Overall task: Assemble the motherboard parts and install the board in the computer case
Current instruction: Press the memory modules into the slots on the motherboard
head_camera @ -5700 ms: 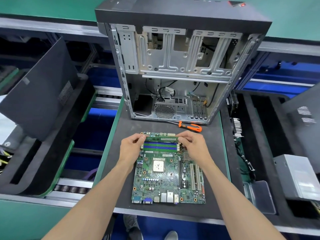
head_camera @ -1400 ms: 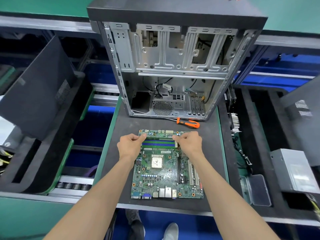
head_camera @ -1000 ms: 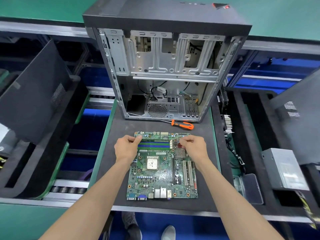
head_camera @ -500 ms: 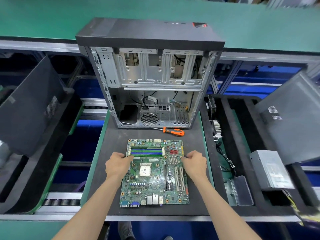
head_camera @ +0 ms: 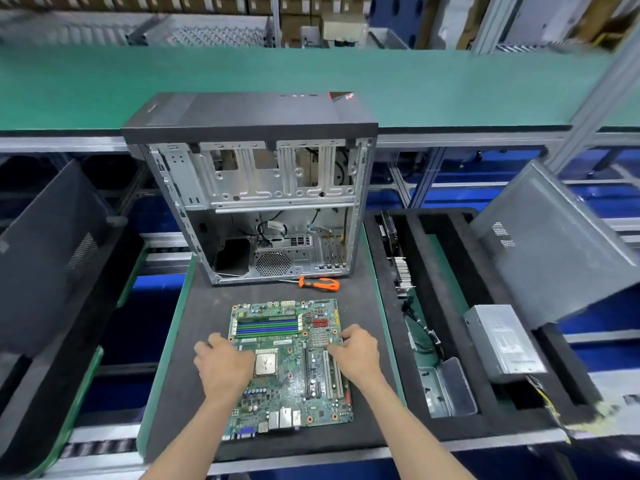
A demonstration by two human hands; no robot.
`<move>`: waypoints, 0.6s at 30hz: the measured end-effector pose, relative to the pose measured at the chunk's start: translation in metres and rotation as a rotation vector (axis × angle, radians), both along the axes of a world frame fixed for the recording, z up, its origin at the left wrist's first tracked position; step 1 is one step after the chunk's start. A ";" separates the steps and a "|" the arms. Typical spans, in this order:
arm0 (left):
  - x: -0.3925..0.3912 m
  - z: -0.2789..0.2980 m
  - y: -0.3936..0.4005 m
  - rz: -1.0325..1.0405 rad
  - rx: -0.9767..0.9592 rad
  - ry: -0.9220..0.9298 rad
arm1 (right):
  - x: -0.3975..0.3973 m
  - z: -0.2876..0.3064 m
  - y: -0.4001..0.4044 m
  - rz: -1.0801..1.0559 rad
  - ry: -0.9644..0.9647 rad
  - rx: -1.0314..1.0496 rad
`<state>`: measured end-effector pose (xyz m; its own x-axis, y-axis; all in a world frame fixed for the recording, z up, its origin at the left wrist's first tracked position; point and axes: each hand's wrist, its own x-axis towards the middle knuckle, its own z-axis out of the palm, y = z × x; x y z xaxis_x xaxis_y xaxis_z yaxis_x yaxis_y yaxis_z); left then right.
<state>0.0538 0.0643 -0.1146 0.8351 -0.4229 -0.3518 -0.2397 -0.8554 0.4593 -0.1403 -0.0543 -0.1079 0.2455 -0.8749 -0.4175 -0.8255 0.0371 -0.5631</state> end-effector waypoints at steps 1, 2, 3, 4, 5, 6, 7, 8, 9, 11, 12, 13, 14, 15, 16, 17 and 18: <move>-0.005 0.003 -0.003 -0.023 -0.016 -0.056 | -0.002 0.000 0.000 0.010 -0.007 -0.004; -0.009 0.004 -0.007 -0.068 -0.029 -0.115 | -0.004 0.000 0.000 0.019 -0.013 -0.008; -0.012 0.005 -0.011 -0.132 -0.040 -0.165 | -0.005 -0.001 0.000 0.028 -0.022 -0.008; -0.014 0.006 -0.016 -0.210 -0.052 -0.201 | -0.007 -0.001 0.000 0.033 -0.030 -0.005; -0.016 0.006 -0.021 -0.293 -0.064 -0.220 | -0.008 -0.001 0.000 0.033 -0.040 -0.001; -0.018 0.006 -0.027 -0.372 -0.076 -0.224 | -0.009 -0.002 0.000 0.031 -0.053 0.004; -0.020 0.006 -0.033 -0.440 -0.091 -0.216 | -0.010 -0.002 -0.001 0.028 -0.066 0.009; -0.022 0.006 -0.039 -0.497 -0.107 -0.206 | -0.010 -0.003 -0.002 0.026 -0.075 0.013; -0.024 0.006 -0.045 -0.546 -0.121 -0.202 | -0.010 -0.003 -0.004 0.026 -0.079 0.017; -0.028 0.005 -0.056 -0.636 -0.135 -0.199 | -0.010 -0.005 -0.006 0.021 -0.074 0.026; -0.030 0.006 -0.062 -0.679 -0.138 -0.196 | -0.009 -0.005 -0.008 0.015 -0.071 0.028; -0.032 0.006 -0.069 -0.723 -0.140 -0.193 | -0.009 -0.006 -0.009 0.003 -0.071 0.030; -0.034 0.006 -0.076 -0.769 -0.145 -0.192 | -0.008 -0.007 -0.011 -0.012 -0.075 0.030; -0.036 0.006 -0.083 -0.817 -0.152 -0.189 | -0.008 -0.007 -0.013 -0.027 -0.079 0.029; -0.038 0.005 -0.090 -0.864 -0.157 -0.184 | -0.007 -0.006 -0.015 -0.044 -0.081 0.027; -0.039 0.004 -0.097 -0.906 -0.159 -0.177 | -0.007 -0.006 -0.018 -0.063 -0.083 0.024; -0.042 0.004 -0.104 -0.944 -0.158 -0.168 | -0.007 -0.006 -0.021 -0.084 -0.085 0.019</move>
